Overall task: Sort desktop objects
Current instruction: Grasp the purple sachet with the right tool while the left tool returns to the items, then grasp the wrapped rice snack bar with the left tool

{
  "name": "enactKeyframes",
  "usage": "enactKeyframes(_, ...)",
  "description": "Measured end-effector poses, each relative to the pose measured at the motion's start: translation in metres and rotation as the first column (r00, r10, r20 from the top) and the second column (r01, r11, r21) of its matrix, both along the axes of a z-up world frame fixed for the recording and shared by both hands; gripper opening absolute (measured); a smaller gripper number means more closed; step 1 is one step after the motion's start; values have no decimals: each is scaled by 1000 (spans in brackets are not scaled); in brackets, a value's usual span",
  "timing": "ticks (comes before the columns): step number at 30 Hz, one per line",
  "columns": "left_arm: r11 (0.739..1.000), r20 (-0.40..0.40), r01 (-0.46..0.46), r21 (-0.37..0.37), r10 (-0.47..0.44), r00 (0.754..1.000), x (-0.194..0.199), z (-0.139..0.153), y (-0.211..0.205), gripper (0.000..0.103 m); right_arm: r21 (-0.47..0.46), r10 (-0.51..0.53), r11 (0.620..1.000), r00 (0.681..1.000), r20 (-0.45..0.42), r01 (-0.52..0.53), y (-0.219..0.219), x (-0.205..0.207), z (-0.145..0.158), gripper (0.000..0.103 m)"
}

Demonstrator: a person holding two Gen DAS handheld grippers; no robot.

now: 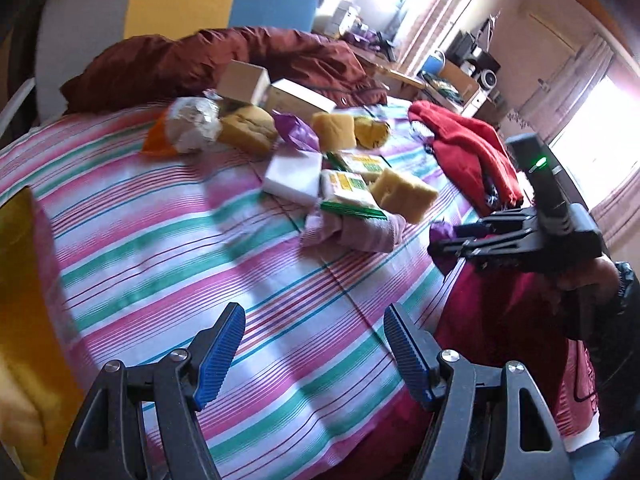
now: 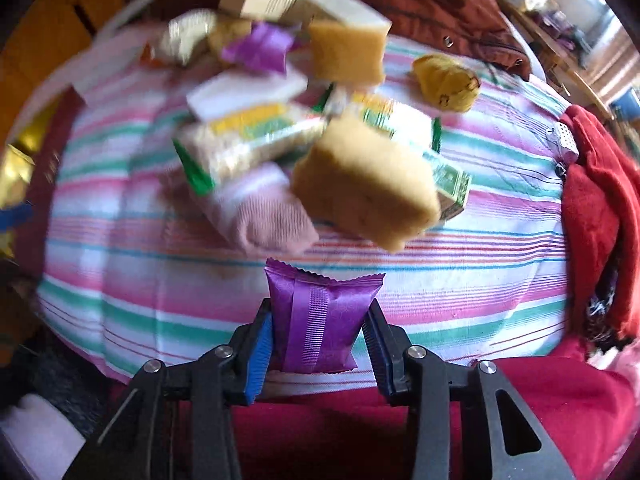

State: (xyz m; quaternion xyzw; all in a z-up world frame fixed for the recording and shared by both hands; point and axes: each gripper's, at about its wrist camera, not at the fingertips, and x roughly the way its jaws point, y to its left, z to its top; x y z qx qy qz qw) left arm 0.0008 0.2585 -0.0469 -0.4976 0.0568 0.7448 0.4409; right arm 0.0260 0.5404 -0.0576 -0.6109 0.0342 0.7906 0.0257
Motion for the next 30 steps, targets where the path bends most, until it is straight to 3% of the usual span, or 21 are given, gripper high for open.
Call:
enactKeyframes(3, 1000, 20, 4, 5, -4, 1000, -4, 0, 15, 72, -65, -47, 997, 997, -64, 43, 12, 5, 11, 43)
enactKeyframes(8, 999, -43, 53, 3, -52, 998, -9, 10, 49, 72, -128, -93, 989, 988, -122, 77, 2, 24, 25, 44)
enactKeyframes(15, 993, -84, 100, -66, -106, 991, -21, 4, 100, 72, -220, -190, 965, 961, -203, 144, 11, 21, 25, 44)
enactKeyframes(23, 976, -115, 141, -166, -161, 980, -40, -12, 144, 72, -282, -219, 948, 944, -248, 145, 19, 21, 27, 44)
enactKeyframes(30, 953, -86, 193, -232, -217, 972, -46, -33, 173, 61, -292, -216, 946, 942, -256, 138, 19, 23, 29, 45)
